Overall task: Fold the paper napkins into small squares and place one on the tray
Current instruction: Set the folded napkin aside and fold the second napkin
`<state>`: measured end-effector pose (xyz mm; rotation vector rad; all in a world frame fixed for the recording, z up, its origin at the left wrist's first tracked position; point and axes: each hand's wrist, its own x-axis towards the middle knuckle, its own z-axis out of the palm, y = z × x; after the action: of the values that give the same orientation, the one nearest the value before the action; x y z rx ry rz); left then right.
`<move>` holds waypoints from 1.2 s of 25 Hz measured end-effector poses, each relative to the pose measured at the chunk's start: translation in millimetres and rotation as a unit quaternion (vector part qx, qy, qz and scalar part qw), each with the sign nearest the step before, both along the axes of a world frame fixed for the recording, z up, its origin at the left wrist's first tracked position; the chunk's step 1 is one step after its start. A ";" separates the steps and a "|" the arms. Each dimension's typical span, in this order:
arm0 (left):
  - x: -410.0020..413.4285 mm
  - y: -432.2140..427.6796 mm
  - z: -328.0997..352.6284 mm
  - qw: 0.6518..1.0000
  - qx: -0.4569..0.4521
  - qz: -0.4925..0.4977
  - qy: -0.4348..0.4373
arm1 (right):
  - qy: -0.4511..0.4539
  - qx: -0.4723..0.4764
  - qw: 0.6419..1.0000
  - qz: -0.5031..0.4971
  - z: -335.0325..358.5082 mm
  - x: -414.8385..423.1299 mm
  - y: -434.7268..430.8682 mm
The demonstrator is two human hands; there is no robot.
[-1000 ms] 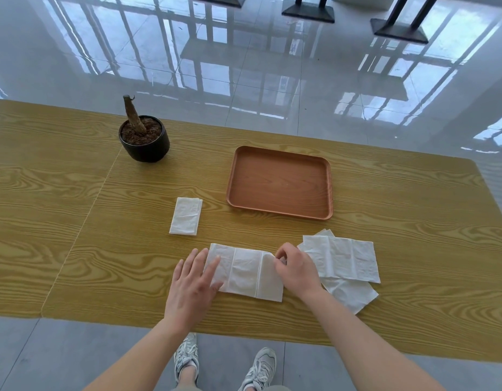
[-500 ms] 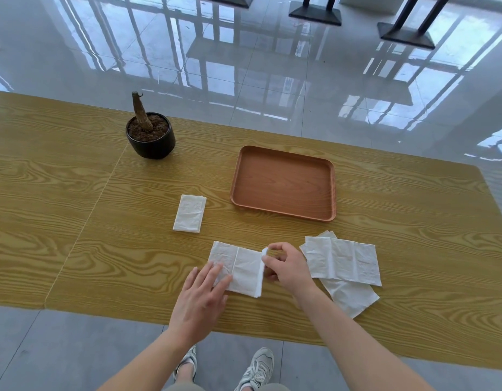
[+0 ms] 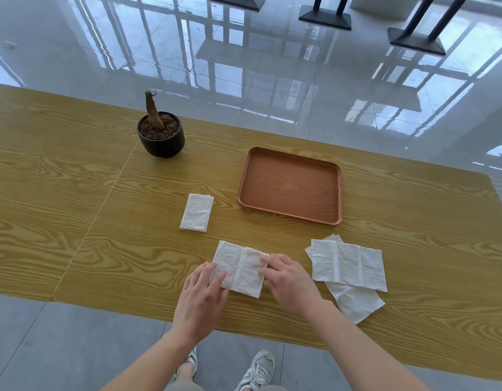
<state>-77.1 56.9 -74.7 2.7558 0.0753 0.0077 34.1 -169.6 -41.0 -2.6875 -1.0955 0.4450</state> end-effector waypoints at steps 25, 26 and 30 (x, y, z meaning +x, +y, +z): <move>63.7 -12.8 21.4 0.998 -0.038 0.042 0.038 | 0.025 0.052 0.977 -0.205 1.9 57.0 32.1; 73.4 -12.9 22.9 0.995 -0.046 0.056 0.063 | 0.033 0.036 0.978 -0.202 0.8 63.0 33.5; 97.7 -12.0 19.1 0.982 -0.077 0.120 0.127 | 0.042 0.004 0.982 -0.183 -3.3 74.4 33.6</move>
<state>20.6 44.9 -55.5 2.5620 0.4562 -0.2745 108.4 -135.9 -44.3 -2.7483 -0.5576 0.4785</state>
